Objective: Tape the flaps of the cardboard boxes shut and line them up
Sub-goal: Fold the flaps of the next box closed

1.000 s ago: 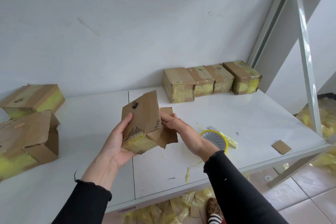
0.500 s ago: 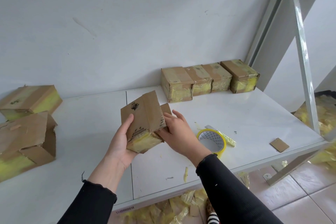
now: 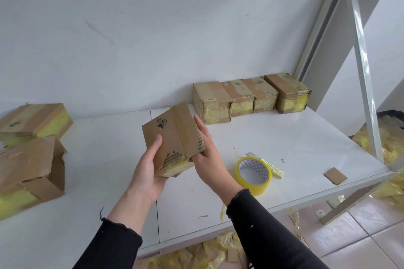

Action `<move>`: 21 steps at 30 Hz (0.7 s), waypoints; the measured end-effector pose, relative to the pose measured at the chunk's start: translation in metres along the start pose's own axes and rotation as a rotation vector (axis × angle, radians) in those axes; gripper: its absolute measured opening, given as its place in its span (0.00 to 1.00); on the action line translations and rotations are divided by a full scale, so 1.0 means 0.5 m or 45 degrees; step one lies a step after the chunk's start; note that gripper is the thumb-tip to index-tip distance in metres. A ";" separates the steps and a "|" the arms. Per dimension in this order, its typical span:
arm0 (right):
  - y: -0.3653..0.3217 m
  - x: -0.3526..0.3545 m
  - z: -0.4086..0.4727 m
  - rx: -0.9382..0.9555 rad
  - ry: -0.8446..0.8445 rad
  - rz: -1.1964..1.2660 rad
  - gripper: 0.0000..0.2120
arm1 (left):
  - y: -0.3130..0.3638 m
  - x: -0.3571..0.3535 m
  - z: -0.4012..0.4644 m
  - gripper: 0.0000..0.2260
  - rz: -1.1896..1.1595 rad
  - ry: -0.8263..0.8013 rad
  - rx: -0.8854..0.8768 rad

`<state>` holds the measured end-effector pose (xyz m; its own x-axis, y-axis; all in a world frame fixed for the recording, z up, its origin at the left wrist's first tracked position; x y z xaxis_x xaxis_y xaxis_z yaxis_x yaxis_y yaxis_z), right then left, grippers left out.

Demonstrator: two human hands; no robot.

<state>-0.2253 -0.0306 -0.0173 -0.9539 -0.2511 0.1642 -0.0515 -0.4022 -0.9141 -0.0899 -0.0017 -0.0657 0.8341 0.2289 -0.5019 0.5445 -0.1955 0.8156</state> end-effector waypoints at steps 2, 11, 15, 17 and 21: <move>-0.004 0.001 0.002 -0.013 0.012 0.084 0.28 | 0.003 -0.002 0.000 0.17 -0.029 -0.039 0.004; 0.023 -0.007 -0.007 -0.290 -0.056 0.489 0.12 | 0.013 0.008 -0.006 0.28 0.012 0.042 -0.044; 0.032 -0.005 -0.002 -0.430 0.010 0.763 0.33 | 0.017 0.001 -0.009 0.26 0.026 0.053 -0.103; 0.029 -0.011 -0.006 -0.391 -0.014 0.711 0.31 | 0.017 -0.004 -0.011 0.26 0.022 0.083 -0.127; 0.026 -0.011 -0.006 -0.296 -0.024 0.558 0.12 | 0.024 -0.007 -0.014 0.32 -0.007 0.122 -0.180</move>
<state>-0.2214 -0.0318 -0.0311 -0.8951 -0.3694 -0.2496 0.2869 -0.0489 -0.9567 -0.0867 0.0021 -0.0522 0.8153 0.3207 -0.4820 0.5252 -0.0593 0.8489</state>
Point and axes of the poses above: each hand's wrist, its own z-axis towards the middle knuckle, its own x-axis out of the back of the hand, y = z × x, the point moved 6 cm from there along z, towards the middle knuckle, and after that the axes turned 3 degrees about x, right-handed, at the moved point
